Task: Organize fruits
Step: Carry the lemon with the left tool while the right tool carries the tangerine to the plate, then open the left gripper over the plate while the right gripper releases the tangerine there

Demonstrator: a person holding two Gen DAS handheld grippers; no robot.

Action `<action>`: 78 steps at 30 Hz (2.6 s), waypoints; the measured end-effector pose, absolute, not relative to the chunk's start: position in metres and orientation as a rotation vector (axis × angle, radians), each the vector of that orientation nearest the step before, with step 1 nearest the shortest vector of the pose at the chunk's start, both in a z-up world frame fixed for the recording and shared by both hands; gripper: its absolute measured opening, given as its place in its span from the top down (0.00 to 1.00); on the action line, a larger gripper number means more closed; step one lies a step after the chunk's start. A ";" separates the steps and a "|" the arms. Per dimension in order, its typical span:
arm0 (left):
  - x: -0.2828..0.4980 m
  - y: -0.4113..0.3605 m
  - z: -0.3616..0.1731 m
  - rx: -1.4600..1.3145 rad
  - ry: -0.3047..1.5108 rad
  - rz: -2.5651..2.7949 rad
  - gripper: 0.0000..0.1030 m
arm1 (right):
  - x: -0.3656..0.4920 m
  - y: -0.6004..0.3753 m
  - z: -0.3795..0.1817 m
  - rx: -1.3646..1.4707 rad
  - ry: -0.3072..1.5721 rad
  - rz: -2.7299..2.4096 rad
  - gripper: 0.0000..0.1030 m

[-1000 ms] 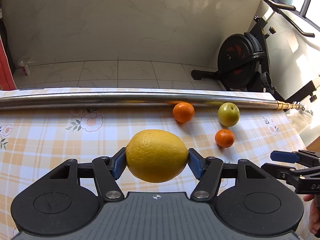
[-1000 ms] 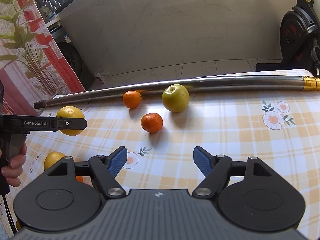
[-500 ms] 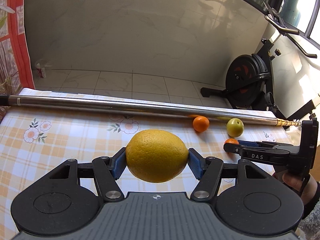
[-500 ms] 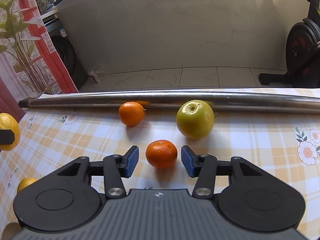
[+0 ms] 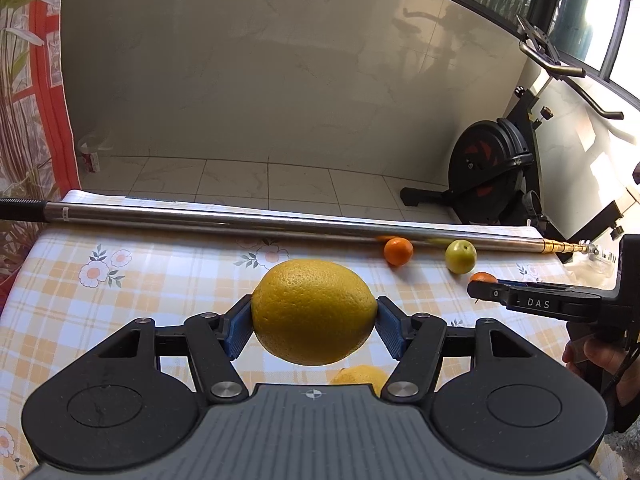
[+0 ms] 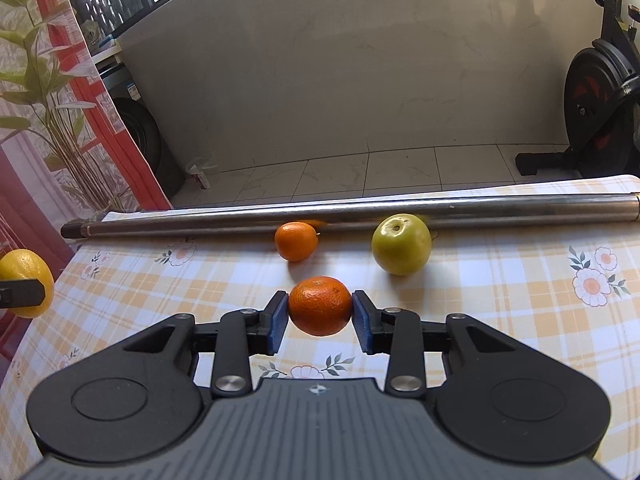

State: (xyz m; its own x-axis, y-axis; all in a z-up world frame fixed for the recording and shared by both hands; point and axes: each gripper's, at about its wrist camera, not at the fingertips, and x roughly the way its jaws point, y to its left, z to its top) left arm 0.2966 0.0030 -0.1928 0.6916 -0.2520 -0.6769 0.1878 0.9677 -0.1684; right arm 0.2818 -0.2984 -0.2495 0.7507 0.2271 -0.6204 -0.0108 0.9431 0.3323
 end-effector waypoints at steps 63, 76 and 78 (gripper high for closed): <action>0.202 -0.031 -0.271 0.108 0.996 -0.335 0.35 | 0.115 -0.220 -0.269 0.354 0.777 0.221 0.64; 0.202 -0.038 -0.275 0.195 0.993 -0.314 0.35 | 0.116 -0.219 -0.270 0.361 0.776 0.231 0.64; 0.202 -0.037 -0.275 0.187 0.991 -0.313 0.35 | 0.116 -0.219 -0.270 0.361 0.776 0.230 0.64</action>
